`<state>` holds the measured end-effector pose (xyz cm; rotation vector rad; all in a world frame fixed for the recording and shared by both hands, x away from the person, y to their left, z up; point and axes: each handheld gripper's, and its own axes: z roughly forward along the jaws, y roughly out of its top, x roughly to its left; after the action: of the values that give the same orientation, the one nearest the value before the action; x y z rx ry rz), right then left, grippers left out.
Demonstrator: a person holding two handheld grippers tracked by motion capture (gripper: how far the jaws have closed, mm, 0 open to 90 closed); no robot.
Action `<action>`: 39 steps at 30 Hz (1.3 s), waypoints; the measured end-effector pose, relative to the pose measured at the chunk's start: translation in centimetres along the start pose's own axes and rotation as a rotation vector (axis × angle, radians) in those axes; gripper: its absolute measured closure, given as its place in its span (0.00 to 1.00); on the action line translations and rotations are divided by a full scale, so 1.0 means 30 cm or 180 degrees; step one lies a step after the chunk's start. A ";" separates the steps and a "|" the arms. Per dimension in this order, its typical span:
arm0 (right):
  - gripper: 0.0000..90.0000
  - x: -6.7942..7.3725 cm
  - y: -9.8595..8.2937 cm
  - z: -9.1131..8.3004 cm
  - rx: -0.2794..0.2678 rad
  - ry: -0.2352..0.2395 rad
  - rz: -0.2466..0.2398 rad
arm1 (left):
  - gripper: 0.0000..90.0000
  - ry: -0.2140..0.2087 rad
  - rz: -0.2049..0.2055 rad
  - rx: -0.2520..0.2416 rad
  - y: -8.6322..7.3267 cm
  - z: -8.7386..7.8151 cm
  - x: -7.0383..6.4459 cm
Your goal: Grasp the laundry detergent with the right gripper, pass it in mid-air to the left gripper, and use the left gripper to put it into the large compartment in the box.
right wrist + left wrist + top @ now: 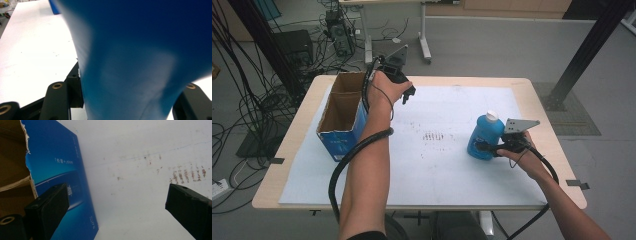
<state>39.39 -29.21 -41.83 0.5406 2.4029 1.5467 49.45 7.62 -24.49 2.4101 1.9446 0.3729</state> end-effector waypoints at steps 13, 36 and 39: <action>0.46 -0.003 0.005 0.000 0.0044 0.0028 -0.0033 | 0.06 0.0017 -0.0001 -0.0001 -0.004 -0.008 0.003; 0.46 -0.004 0.006 0.000 0.0057 0.0038 -0.0046 | 0.06 0.0032 0.0011 -0.0005 -0.010 -0.019 0.004; 0.46 -0.005 0.006 0.000 0.0058 0.0042 -0.0047 | 0.06 0.0034 0.0005 -0.0011 -0.011 -0.022 0.006</action>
<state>39.55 -29.21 -41.65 0.5166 2.4277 1.5284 49.04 7.78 -23.87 2.4126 1.9450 0.3897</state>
